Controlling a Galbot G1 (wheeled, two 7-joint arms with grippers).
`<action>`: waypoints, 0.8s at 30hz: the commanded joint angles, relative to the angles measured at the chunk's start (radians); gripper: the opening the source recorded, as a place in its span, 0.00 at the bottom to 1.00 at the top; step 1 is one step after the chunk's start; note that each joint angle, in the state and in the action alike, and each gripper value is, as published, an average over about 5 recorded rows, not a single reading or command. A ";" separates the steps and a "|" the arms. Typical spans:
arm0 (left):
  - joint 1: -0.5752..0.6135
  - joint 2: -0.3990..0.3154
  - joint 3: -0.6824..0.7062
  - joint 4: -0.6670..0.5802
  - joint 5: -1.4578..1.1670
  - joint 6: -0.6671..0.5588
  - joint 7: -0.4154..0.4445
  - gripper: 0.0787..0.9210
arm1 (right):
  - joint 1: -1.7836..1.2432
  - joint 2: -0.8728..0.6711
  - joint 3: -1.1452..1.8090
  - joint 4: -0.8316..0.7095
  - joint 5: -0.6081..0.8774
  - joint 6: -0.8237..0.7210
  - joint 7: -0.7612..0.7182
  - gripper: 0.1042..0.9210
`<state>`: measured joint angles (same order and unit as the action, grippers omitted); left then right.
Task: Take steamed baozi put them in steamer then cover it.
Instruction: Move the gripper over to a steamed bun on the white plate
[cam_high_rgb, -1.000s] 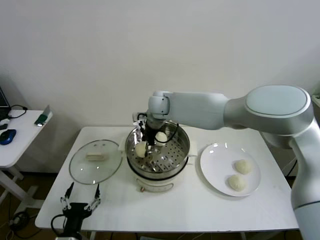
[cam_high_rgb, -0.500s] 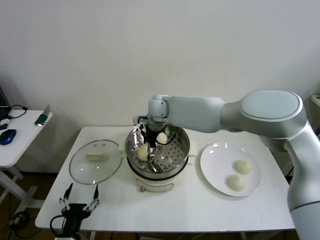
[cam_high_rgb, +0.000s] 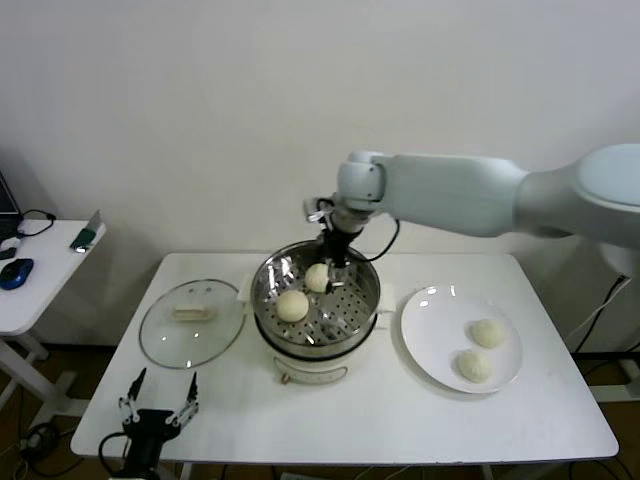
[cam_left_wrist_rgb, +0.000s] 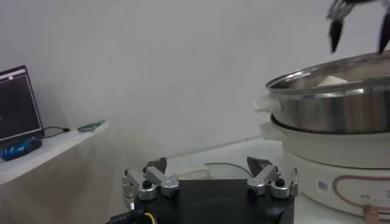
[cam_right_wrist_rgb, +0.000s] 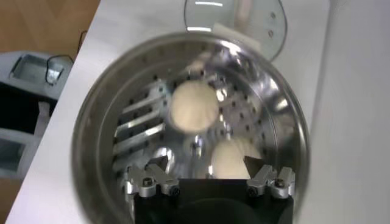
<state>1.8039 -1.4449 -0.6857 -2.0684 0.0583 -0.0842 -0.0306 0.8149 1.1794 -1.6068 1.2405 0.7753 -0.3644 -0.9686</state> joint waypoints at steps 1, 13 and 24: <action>0.009 0.004 0.000 -0.004 0.004 0.002 0.012 0.88 | 0.112 -0.374 -0.064 0.231 -0.146 0.016 -0.035 0.88; 0.012 -0.007 -0.001 0.000 0.018 0.004 0.008 0.88 | -0.172 -0.687 -0.015 0.289 -0.467 0.042 -0.040 0.88; 0.035 -0.026 -0.020 -0.004 0.039 0.011 -0.004 0.88 | -0.492 -0.668 0.205 0.127 -0.621 0.079 -0.063 0.88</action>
<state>1.8340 -1.4687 -0.7040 -2.0720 0.0911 -0.0749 -0.0343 0.5743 0.5955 -1.5442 1.4326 0.3181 -0.3005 -1.0205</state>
